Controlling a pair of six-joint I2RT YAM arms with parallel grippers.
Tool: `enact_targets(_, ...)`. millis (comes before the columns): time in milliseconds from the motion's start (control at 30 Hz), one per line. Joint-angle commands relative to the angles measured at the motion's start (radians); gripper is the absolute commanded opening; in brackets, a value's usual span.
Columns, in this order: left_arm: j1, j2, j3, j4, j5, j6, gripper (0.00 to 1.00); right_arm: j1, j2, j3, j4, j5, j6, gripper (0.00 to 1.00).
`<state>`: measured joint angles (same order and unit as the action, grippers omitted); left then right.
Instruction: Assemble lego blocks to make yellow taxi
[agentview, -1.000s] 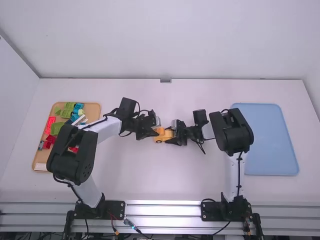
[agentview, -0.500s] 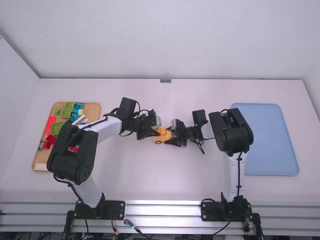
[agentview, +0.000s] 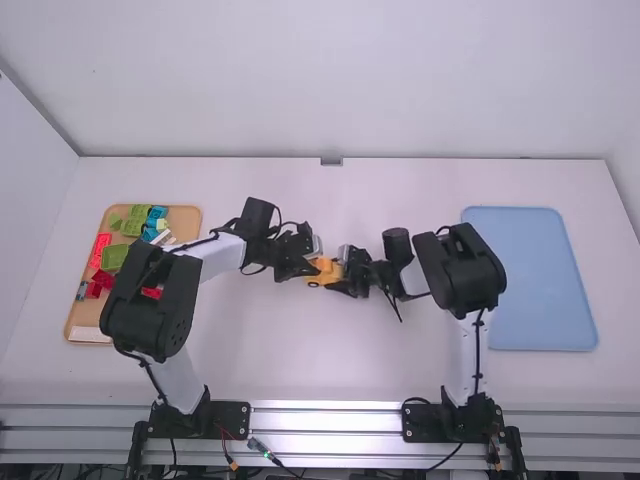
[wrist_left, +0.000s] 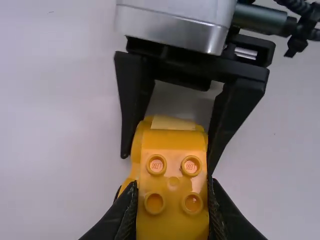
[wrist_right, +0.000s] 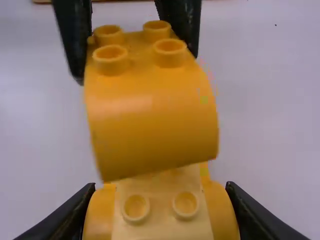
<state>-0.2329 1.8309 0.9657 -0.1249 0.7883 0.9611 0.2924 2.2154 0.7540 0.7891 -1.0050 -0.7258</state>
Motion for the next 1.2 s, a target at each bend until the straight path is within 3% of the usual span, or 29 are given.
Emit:
enact_targets(0,-0.003,0.005,0.006,-0.021,0.068,0.009,0.02,-0.022,0.009,-0.042,-0.008,0.033,0.015,0.28)
enact_targets(233,-0.021,0.005,0.000,-0.035,0.087,0.067,0.02,-0.064,0.008,-0.013,-0.073,-0.057,-0.025,0.30)
enact_targets(500,-0.024,0.022,-0.024,0.063,0.064,0.013,0.02,-0.035,0.008,0.068,-0.345,-0.065,-0.229,0.24)
enact_targets(1167,-0.035,0.022,-0.024,0.032,0.026,-0.004,0.02,-0.022,-0.020,0.070,-0.330,0.089,-0.139,0.21)
